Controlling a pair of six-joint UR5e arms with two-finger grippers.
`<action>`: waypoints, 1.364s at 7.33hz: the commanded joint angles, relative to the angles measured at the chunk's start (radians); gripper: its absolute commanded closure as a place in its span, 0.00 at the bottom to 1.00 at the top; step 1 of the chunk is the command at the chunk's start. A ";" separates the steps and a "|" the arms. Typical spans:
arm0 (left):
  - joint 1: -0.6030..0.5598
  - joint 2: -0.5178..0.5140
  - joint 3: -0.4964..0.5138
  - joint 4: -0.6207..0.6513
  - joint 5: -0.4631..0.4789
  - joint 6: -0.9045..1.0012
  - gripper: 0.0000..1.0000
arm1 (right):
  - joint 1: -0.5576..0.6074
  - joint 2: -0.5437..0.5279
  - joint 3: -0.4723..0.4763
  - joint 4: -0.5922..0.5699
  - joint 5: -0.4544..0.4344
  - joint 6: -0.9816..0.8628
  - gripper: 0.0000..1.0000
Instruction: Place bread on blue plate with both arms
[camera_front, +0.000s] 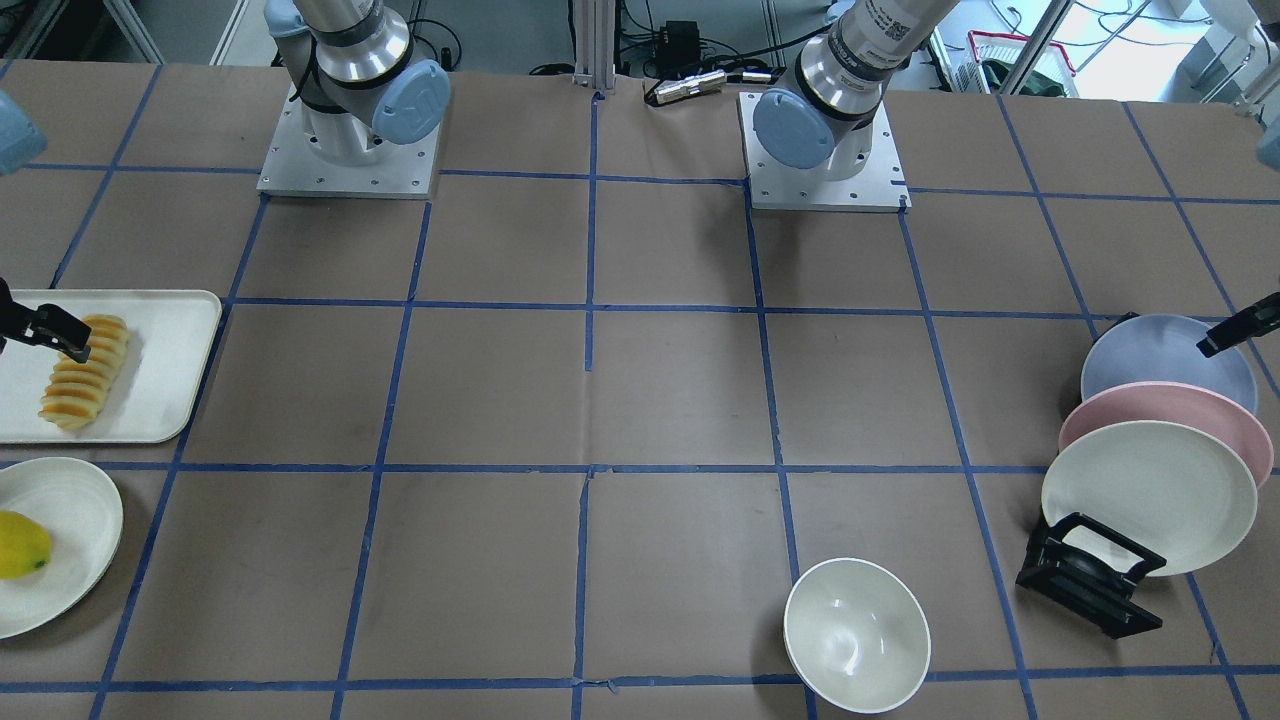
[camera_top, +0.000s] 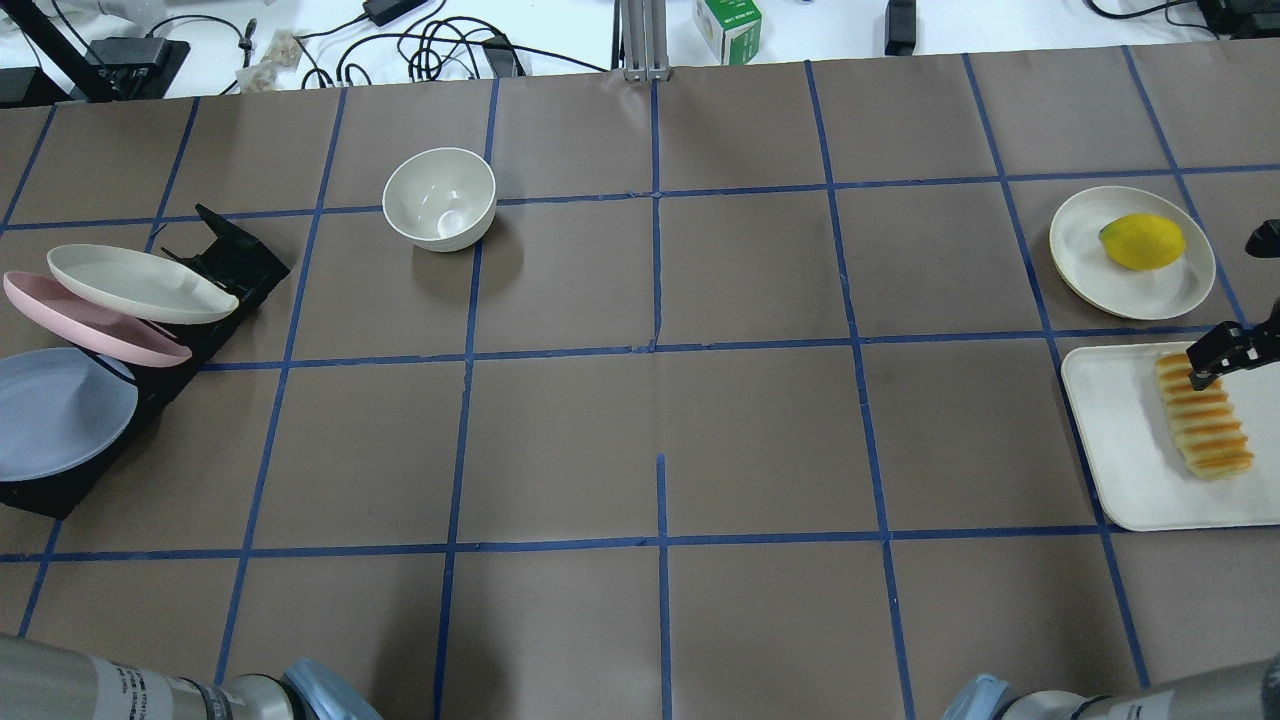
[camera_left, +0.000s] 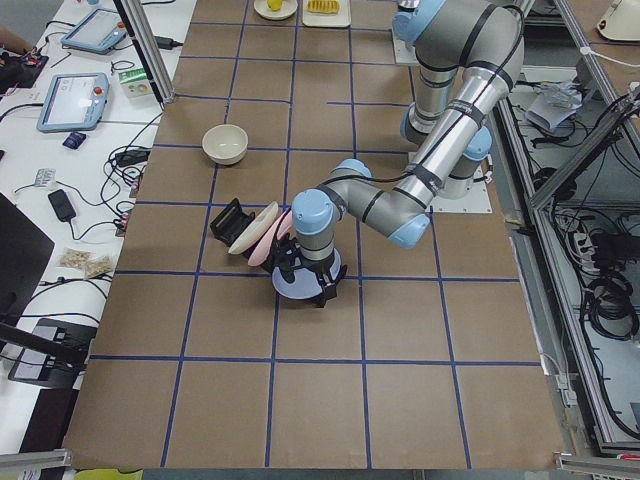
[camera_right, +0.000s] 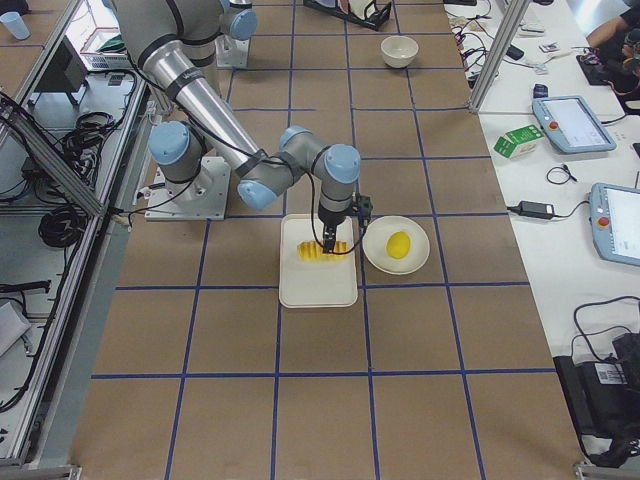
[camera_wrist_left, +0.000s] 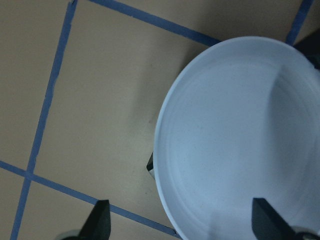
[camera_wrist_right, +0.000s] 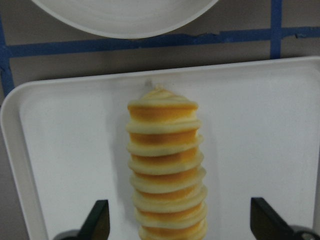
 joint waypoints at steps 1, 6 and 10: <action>0.000 -0.035 0.006 0.028 0.008 0.003 0.06 | -0.004 0.057 0.005 -0.050 0.006 0.000 0.00; 0.000 -0.048 0.007 0.034 0.016 0.046 0.86 | -0.004 0.112 0.009 -0.047 0.012 -0.003 0.01; 0.000 -0.029 0.026 0.028 0.072 0.061 1.00 | -0.004 0.097 0.000 0.038 0.000 0.008 1.00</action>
